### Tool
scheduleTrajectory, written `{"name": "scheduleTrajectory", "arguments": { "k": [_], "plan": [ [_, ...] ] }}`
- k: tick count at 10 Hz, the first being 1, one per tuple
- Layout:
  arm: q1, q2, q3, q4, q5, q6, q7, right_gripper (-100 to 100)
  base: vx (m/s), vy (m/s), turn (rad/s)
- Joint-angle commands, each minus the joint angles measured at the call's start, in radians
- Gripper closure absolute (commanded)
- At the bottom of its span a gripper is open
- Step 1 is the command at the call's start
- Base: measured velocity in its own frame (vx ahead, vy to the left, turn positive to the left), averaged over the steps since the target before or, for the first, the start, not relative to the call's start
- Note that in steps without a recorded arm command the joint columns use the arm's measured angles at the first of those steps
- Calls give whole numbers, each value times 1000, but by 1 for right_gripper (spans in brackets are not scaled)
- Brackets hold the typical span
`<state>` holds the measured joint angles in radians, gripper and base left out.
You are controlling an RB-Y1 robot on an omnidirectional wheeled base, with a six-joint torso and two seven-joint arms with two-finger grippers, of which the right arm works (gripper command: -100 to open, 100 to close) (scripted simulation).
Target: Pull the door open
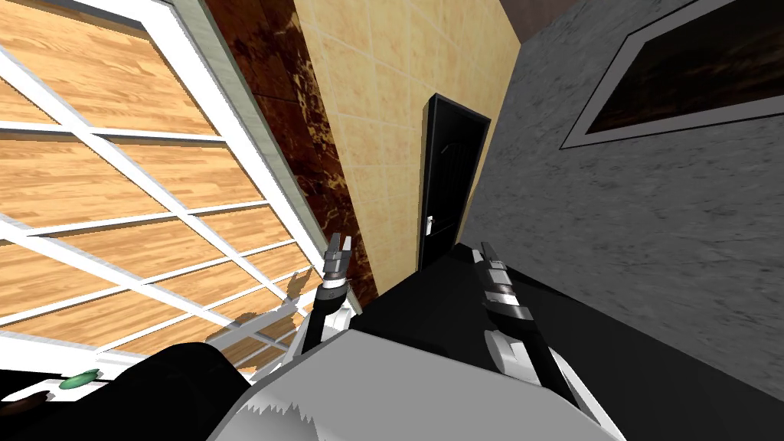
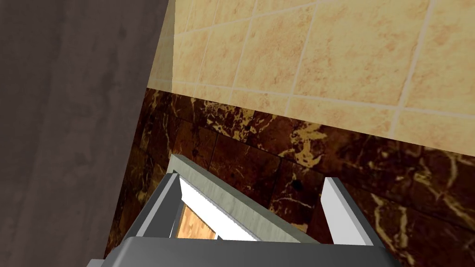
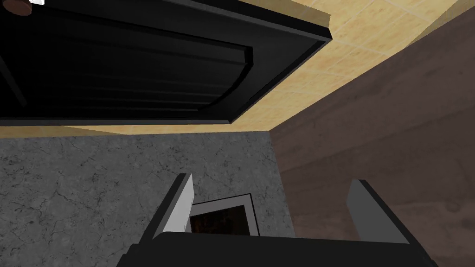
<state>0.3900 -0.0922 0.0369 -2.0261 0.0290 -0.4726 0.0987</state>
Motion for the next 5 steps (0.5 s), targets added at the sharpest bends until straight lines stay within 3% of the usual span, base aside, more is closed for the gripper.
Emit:
{"name": "scheduleTrajectory", "arguments": {
  "k": [1, 5],
  "plan": [
    [-19, -4, 5, 38, 24, -3, 32, -100, 131, -109, 100],
    [-53, -19, 11, 102, 70, -1, 89, -100, 91, -73, 65]
  ]
}}
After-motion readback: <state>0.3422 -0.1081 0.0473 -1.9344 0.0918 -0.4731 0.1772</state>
